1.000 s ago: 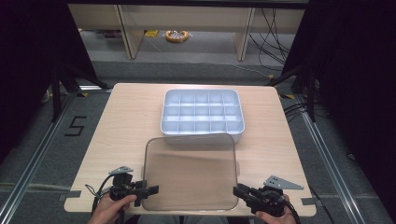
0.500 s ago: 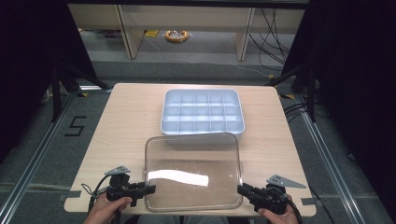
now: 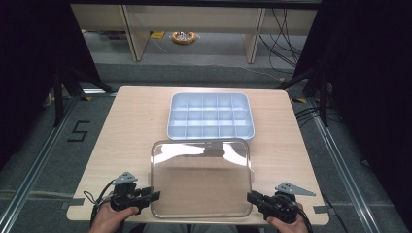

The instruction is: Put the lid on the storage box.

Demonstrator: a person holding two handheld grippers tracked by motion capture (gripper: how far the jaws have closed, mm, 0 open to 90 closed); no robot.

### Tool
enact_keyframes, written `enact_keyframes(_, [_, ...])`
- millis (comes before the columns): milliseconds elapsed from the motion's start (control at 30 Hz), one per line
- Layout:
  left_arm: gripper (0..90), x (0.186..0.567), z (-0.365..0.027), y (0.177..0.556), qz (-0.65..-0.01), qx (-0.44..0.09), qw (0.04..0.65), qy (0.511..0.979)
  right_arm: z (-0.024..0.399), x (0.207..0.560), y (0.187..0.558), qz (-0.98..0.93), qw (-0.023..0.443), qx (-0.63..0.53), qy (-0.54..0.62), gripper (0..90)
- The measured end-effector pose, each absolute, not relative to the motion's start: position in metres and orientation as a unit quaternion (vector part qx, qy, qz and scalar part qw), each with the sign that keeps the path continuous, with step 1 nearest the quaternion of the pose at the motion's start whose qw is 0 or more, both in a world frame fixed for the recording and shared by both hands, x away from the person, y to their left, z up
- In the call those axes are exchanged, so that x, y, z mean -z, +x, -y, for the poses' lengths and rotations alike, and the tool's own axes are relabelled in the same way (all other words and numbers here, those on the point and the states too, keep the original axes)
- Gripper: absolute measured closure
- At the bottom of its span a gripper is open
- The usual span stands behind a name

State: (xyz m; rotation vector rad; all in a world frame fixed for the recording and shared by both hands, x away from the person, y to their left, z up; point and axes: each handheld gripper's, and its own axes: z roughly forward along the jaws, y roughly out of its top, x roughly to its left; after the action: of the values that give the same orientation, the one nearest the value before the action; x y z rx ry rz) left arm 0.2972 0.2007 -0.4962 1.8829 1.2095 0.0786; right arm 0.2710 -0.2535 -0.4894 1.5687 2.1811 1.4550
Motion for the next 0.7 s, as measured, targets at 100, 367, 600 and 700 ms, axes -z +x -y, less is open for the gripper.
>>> enact_keyframes(100, [63.4, 0.495, -0.202, 0.297, -0.486, -0.03, 0.45, 0.749, 0.253, 0.488, 0.27, -0.714, 0.064, -0.475, 0.51, 74.4])
enact_keyframes(367, [66.2, 0.485, -0.199, 0.299, -0.481, -0.06, 0.453, 0.748, 0.251, 0.478, 0.271, -0.723, 0.09, -0.467, 0.501, 76.1])
enact_keyframes(600, [65.9, 0.464, -0.193, 0.31, -0.47, -0.08, 0.467, 0.745, 0.256, 0.467, 0.282, -0.704, 0.105, -0.488, 0.505, 75.6])
enact_keyframes(700, [65.6, 0.455, -0.189, 0.321, -0.467, -0.093, 0.467, 0.745, 0.257, 0.464, 0.288, -0.701, 0.106, -0.49, 0.507, 75.6])
